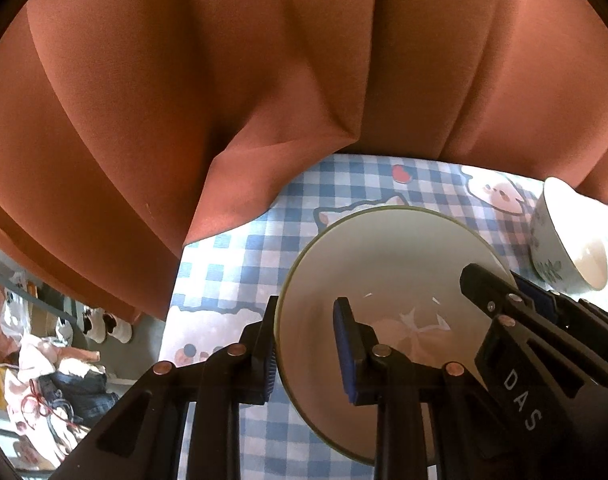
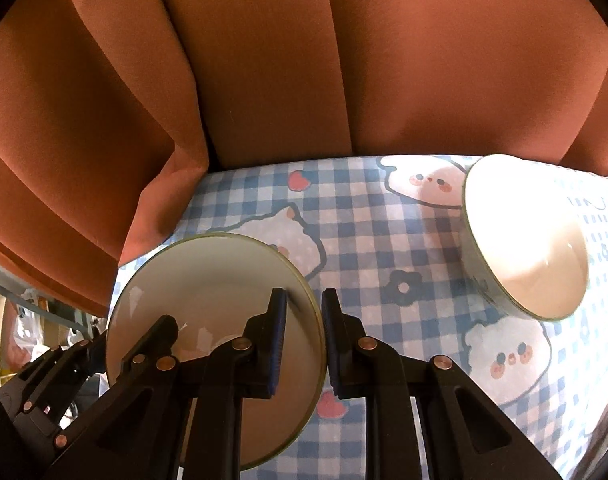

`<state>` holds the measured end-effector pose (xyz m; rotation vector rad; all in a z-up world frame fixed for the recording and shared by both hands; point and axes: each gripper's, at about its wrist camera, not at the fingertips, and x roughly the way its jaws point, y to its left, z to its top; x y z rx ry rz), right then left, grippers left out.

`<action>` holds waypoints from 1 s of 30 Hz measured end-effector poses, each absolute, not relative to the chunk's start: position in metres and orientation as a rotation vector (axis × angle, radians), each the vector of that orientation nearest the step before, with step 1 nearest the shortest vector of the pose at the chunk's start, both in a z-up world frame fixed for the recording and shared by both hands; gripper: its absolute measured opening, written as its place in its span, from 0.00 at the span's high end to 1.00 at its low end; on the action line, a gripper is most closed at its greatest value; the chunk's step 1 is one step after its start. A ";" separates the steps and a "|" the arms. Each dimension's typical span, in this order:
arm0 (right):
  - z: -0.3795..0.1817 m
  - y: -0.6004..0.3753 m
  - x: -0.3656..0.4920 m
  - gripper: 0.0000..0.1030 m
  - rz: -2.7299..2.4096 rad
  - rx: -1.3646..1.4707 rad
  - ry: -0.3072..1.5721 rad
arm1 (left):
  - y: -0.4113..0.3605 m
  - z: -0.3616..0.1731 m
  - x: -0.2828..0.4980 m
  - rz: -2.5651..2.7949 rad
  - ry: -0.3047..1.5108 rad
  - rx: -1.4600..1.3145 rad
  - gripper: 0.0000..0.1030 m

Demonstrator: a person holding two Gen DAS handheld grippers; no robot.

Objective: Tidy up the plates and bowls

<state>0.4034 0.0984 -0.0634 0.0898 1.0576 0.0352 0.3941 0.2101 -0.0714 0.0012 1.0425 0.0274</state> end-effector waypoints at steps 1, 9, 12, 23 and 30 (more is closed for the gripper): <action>-0.062 0.098 0.401 0.79 0.033 0.088 1.062 | 0.210 -0.070 0.392 0.022 1.043 0.001 0.77; -0.046 0.097 0.374 0.79 0.016 0.085 1.053 | 0.211 -0.061 0.368 0.010 1.050 -0.024 0.77; -0.040 0.096 0.363 0.79 0.009 0.088 1.046 | 0.212 -0.056 0.360 0.006 1.042 -0.028 0.77; -0.016 0.089 0.334 0.79 0.001 0.097 1.012 | 0.209 -0.031 0.330 -0.008 1.008 -0.030 0.77; 0.008 0.083 0.305 0.79 -0.025 0.101 0.984 | 0.199 -0.007 0.303 -0.055 0.969 -0.004 0.77</action>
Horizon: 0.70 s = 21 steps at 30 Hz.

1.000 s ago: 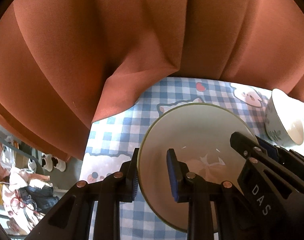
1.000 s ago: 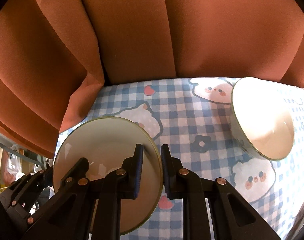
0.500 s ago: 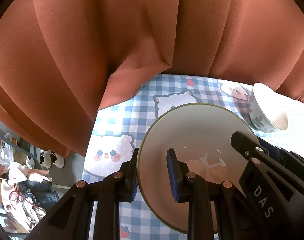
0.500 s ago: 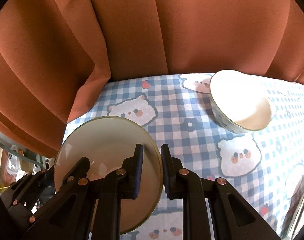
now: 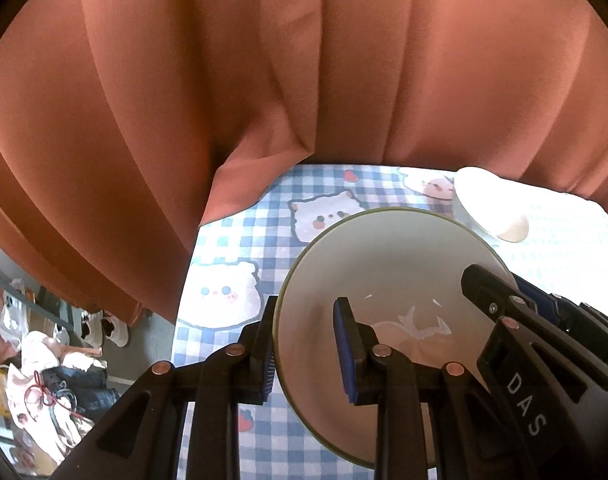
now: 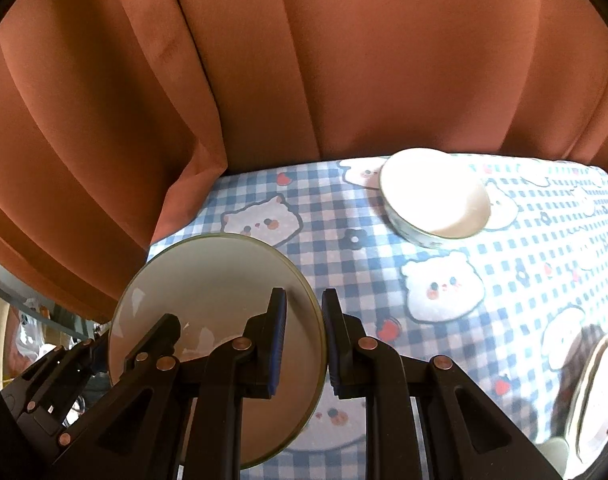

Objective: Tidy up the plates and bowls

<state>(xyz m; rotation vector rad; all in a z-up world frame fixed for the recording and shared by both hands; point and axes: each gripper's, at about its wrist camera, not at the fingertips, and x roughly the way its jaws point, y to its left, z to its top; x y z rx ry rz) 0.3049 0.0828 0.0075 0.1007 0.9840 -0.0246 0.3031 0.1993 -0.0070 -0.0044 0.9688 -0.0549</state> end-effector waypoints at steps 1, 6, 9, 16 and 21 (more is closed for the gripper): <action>0.011 0.083 0.300 0.79 -0.030 0.100 0.979 | 0.198 -0.004 0.300 -0.063 0.964 -0.002 0.77; 0.032 0.080 0.272 0.79 -0.072 0.114 0.946 | 0.189 0.010 0.276 -0.105 0.941 0.019 0.77; 0.040 0.080 0.255 0.79 -0.091 0.125 0.935 | 0.183 0.015 0.262 -0.122 0.933 0.037 0.77; 0.054 0.081 0.220 0.79 -0.114 0.143 0.936 | 0.165 0.019 0.229 -0.143 0.929 0.049 0.77; 0.057 0.067 0.197 0.79 -0.114 0.156 0.932 | 0.148 0.020 0.208 -0.142 0.925 0.051 0.77</action>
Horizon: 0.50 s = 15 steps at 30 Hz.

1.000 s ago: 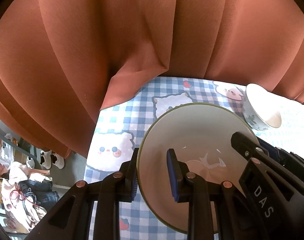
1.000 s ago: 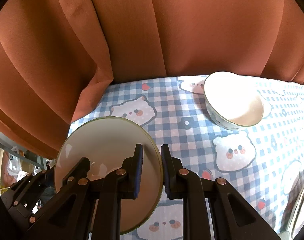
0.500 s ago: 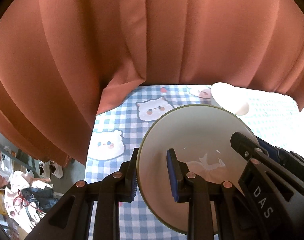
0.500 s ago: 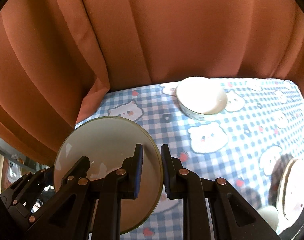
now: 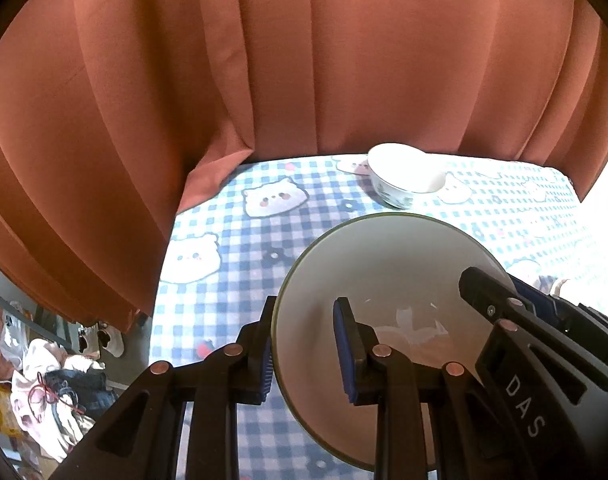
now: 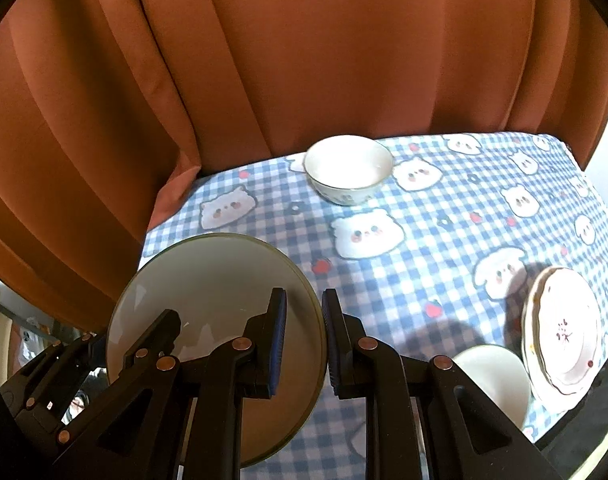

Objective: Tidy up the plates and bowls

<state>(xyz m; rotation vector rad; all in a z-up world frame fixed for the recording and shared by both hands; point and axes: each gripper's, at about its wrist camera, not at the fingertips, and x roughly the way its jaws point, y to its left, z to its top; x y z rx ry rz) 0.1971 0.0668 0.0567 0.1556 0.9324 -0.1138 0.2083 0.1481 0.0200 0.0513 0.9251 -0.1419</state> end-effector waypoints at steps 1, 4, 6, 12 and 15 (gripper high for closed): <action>0.057 0.063 0.193 0.79 -0.113 0.158 0.931 | 0.144 0.020 0.204 -0.139 0.924 0.049 0.77; 0.059 0.050 0.181 0.79 -0.100 0.158 0.929 | 0.132 0.022 0.194 -0.124 0.925 0.040 0.77; 0.061 0.040 0.174 0.79 -0.087 0.153 0.933 | 0.123 0.022 0.189 -0.113 0.932 0.029 0.77; 0.063 0.006 0.159 0.79 -0.053 0.135 0.943 | 0.091 0.023 0.171 -0.079 0.940 0.008 0.77; 0.062 -0.009 0.153 0.79 -0.033 0.122 0.947 | 0.074 0.022 0.162 -0.058 0.941 -0.004 0.77</action>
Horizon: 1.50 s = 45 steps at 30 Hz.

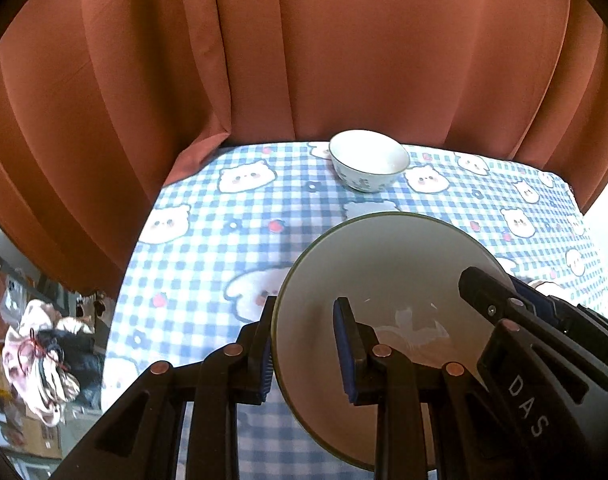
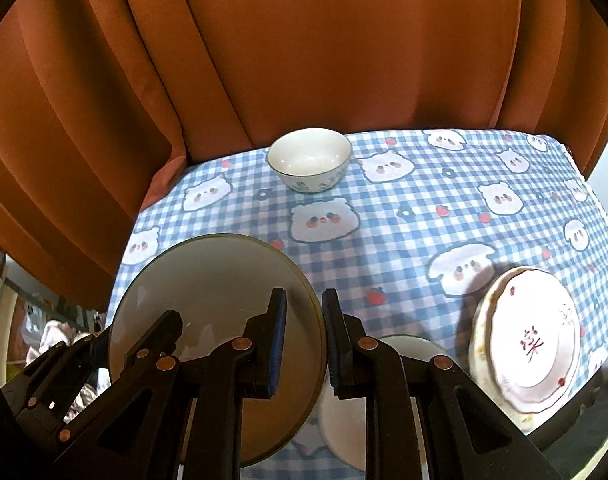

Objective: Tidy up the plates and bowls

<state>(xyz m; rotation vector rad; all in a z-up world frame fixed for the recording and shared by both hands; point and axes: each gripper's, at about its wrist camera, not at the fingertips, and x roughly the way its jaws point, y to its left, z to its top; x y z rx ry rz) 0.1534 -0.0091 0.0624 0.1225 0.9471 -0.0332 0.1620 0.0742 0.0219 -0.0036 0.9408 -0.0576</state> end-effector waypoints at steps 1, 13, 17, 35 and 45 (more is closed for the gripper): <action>0.062 -0.014 0.151 0.79 -0.027 0.121 0.949 | 0.068 0.021 0.158 -0.050 0.941 -0.009 0.77; 0.050 -0.078 0.127 0.79 0.023 0.106 0.964 | 0.011 0.008 0.132 -0.016 0.950 -0.057 0.77; 0.046 -0.097 0.120 0.79 0.020 0.094 0.976 | -0.009 0.000 0.128 -0.026 0.969 -0.061 0.77; 0.004 -0.132 0.120 0.79 0.042 0.101 1.093 | -0.031 -0.038 0.125 0.011 1.070 -0.067 0.77; -0.008 -0.125 0.127 0.79 0.063 0.088 1.116 | -0.031 -0.044 0.127 0.049 1.064 -0.022 0.77</action>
